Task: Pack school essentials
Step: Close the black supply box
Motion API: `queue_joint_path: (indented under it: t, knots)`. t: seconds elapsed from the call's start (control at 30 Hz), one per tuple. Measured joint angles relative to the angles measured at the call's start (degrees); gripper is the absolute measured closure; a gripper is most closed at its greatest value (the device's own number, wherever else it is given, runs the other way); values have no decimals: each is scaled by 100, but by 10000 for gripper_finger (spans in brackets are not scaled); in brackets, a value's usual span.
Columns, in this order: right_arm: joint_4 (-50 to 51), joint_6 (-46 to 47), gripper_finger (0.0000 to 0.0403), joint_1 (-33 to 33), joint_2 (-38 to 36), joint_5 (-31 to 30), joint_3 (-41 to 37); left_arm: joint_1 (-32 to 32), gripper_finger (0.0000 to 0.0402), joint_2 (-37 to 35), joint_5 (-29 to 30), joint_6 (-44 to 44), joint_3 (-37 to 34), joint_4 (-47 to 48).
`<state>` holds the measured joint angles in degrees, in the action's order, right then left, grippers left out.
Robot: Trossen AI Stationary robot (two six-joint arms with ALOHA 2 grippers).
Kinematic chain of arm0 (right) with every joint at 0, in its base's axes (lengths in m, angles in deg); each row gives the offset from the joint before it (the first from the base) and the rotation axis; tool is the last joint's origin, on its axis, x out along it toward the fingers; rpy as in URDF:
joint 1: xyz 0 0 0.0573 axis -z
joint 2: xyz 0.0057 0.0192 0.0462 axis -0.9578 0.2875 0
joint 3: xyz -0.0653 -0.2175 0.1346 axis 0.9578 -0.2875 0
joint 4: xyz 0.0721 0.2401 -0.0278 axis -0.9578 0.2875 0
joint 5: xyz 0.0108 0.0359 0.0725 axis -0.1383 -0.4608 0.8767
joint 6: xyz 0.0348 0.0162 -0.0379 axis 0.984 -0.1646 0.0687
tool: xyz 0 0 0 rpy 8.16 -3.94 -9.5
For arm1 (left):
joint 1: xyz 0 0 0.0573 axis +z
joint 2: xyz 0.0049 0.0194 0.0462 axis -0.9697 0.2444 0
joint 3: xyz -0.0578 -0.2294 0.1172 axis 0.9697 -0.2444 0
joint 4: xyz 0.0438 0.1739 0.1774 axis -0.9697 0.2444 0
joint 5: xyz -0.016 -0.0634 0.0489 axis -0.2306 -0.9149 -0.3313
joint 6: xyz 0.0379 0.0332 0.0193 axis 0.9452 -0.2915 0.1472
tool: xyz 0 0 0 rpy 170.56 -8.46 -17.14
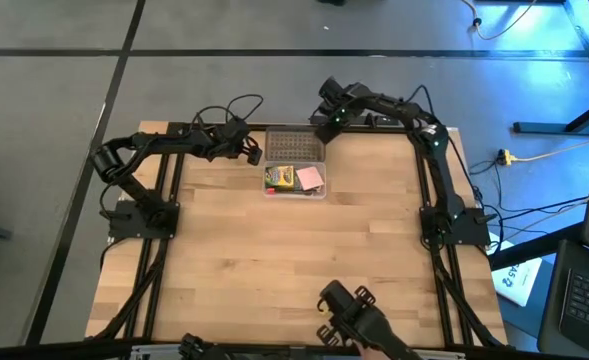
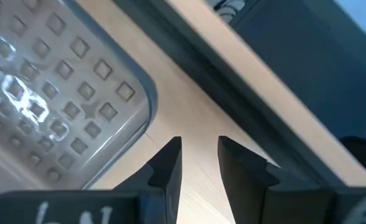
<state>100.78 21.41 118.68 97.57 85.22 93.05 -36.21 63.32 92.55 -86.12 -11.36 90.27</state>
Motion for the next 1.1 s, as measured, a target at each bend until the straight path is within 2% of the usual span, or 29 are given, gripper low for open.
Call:
queue_joint_path:
  t: [0.1, 0.27, 0.33, 0.47, 0.6, 0.8, 1.1]
  knots:
    - [1, -27, 297, -7, 136, 19, 0, 0, 5, 0, -12, 0, 0, -1]
    - [-7, -141, 297, -2, 186, 16, 0, -4, 5, 0, -1038, -300, 0, -3]
    - [-30, -147, 297, -2, 186, 17, 0, -67, 5, 0, -1221, -200, 0, 4]
    - [-79, -151, 297, -2, 186, 42, 0, -246, 5, 0, -1242, -6, 0, 123]
    - [-104, -153, 297, -2, 186, 314, 0, -438, 5, 0, -1238, -4, 0, 117]
    - [-463, -129, 297, -5, 186, 375, 0, -675, 5, 0, -588, -95, 0, 97]
    - [-535, -132, 297, -7, 186, 375, 0, -848, 5, 0, -565, -322, 0, 99]
